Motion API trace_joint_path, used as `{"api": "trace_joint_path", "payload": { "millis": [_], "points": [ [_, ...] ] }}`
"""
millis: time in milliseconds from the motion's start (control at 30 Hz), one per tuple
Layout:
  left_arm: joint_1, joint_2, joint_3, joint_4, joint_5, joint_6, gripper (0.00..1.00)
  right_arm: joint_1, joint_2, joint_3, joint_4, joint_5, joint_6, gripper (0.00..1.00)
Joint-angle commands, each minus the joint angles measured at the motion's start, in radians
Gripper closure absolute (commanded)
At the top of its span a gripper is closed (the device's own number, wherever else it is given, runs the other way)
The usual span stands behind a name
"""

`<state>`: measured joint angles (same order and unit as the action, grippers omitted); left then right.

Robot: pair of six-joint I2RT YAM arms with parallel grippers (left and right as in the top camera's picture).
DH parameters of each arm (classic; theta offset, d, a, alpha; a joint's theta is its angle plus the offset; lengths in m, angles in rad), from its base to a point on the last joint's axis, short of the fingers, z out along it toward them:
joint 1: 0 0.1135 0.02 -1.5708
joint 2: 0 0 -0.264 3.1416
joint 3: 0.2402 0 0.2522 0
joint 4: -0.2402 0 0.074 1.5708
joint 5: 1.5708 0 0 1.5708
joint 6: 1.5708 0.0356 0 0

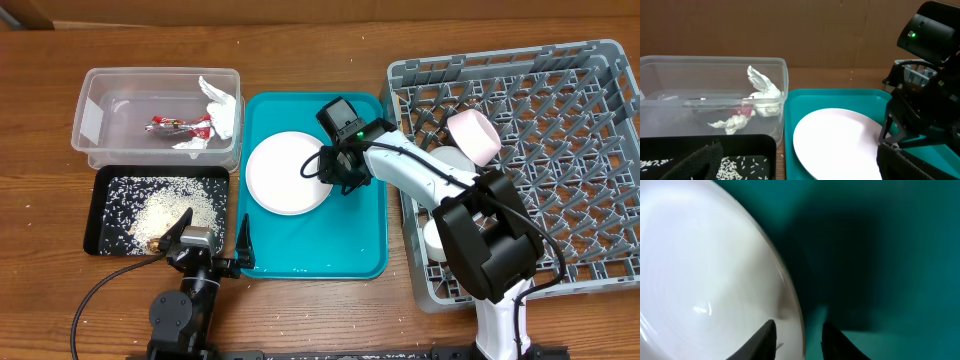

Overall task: Sort waste into correct bins and load items into the dishwasher
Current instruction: 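Move right gripper back to the white plate and grasp its rim, then carry the white plate right and stand it upright in the rack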

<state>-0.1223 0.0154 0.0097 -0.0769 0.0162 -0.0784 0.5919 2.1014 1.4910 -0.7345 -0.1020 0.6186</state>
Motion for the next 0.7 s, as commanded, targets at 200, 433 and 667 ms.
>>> {"api": "trace_joint_path", "payload": {
  "millis": [200, 433, 667],
  "points": [
    [0.004, -0.011, -0.005, 0.002, 0.01, -0.014, 0.0, -0.007, -0.019, 0.003, -0.028, 0.018, 0.067, 0.96],
    [0.004, -0.011, -0.005, 0.002, 0.01, -0.015, 0.0, -0.063, -0.221, 0.003, -0.053, 0.117, -0.038, 0.96],
    [0.004, -0.011, -0.005, 0.002, 0.01, -0.014, 0.0, -0.071, -0.548, 0.003, -0.16, 0.837, -0.106, 0.96]
  ]
}}
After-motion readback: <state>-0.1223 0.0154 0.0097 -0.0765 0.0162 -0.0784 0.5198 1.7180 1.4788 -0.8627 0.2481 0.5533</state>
